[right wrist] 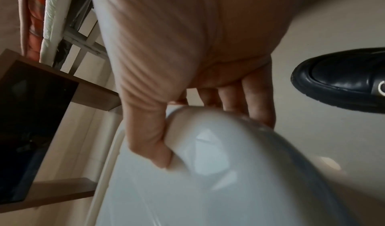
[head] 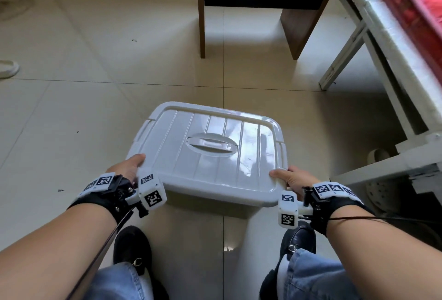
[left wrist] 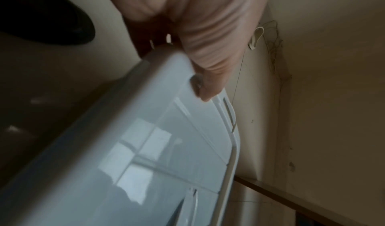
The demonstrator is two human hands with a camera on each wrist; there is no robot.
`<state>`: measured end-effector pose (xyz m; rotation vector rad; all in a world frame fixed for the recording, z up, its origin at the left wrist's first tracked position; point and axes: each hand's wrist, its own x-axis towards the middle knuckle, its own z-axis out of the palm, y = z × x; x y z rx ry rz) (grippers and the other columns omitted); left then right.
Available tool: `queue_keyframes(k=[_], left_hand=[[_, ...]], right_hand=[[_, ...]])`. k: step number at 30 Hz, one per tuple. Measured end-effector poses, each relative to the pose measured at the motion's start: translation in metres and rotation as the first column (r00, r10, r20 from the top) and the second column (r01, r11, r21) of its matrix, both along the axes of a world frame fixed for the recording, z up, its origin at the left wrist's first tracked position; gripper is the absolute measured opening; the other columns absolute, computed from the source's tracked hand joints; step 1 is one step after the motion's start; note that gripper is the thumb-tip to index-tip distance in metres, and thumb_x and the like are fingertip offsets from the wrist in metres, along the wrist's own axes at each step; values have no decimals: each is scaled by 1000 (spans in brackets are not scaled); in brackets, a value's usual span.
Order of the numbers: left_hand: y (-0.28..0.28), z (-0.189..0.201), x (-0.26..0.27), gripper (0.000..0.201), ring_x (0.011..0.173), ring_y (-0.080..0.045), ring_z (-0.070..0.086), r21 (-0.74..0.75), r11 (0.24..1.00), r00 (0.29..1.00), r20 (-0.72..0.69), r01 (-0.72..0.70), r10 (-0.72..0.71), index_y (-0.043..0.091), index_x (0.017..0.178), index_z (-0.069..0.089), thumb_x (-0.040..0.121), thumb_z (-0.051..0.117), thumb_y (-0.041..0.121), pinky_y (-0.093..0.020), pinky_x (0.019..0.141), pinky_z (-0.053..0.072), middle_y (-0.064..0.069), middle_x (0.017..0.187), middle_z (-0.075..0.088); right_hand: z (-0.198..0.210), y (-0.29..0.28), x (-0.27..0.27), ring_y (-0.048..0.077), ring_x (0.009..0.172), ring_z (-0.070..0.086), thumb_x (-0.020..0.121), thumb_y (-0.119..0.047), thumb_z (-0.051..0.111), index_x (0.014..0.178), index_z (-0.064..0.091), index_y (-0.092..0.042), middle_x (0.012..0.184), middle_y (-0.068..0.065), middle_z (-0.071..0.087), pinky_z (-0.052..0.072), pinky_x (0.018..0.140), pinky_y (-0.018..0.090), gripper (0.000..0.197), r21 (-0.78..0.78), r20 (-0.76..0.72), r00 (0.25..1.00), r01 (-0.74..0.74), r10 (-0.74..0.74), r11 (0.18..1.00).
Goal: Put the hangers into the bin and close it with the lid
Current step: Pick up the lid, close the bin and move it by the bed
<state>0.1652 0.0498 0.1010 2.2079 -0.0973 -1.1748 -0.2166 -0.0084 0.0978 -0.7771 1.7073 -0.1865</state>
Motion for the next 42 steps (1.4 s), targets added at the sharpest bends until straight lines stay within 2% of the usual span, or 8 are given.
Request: queue_keyframes(k=[6,11,23,26,30,34,38,42], left_hand=[[-26,7,-46,76,97,-31,64,-262,954,990,-44,-142,136,9,138,43,72,78,24,-37,73,52,-10,121,62],[-47,-7,-109,106,99,-41,67,-302,953,939,-332,-19,-87,9,125,52,32,95,38,-54,69,59,-18,118,65],[-84,-9,-204,65,45,-16,40,-385,845,780,-365,371,-509,19,134,33,82,72,18,-27,46,37,-5,47,65],[-93,-12,-219,63,47,-19,44,-395,836,770,-365,380,-522,14,137,35,84,70,14,-29,46,37,-15,67,66],[-106,-16,-240,56,87,-30,63,-419,843,750,-422,336,-509,12,140,38,90,62,5,-41,77,55,-16,104,67],[-114,-17,-249,51,88,-30,64,-422,841,724,-454,339,-520,8,141,40,93,53,-3,-28,48,58,-21,127,59],[-118,-22,-251,51,83,-28,64,-419,853,725,-475,313,-499,12,142,40,94,50,-4,-29,47,59,-21,124,59],[-114,-29,-251,52,107,-41,61,-398,853,731,-459,339,-505,9,144,38,95,49,-5,-47,83,56,-25,133,56]], right_hand=[[9,4,10,40,91,71,43,-35,79,103,56,-9,104,23,71,52,86,60,70,-27,91,985,151,-148,988],[19,9,19,22,46,64,67,-18,70,92,55,-7,82,18,66,52,46,28,31,-66,177,928,344,-328,937],[1,18,-3,33,87,70,39,-26,80,103,58,-2,94,16,71,57,83,52,71,-100,266,696,709,-667,699],[-5,22,-10,33,85,69,43,-25,80,89,61,-4,93,16,72,56,84,51,54,-77,259,655,747,-710,661],[-13,24,-16,33,89,68,72,-6,76,99,63,2,102,20,70,59,69,38,30,52,327,523,821,-787,568],[-18,22,-15,31,88,66,74,-4,75,114,57,4,109,21,67,57,57,32,45,119,343,439,856,-830,502],[-25,19,-14,32,89,67,72,-4,77,117,55,4,110,22,67,57,53,31,51,137,329,416,868,-848,478],[-32,21,-19,32,92,66,75,-4,75,115,56,4,109,22,67,56,61,34,45,179,344,445,833,-827,523]])
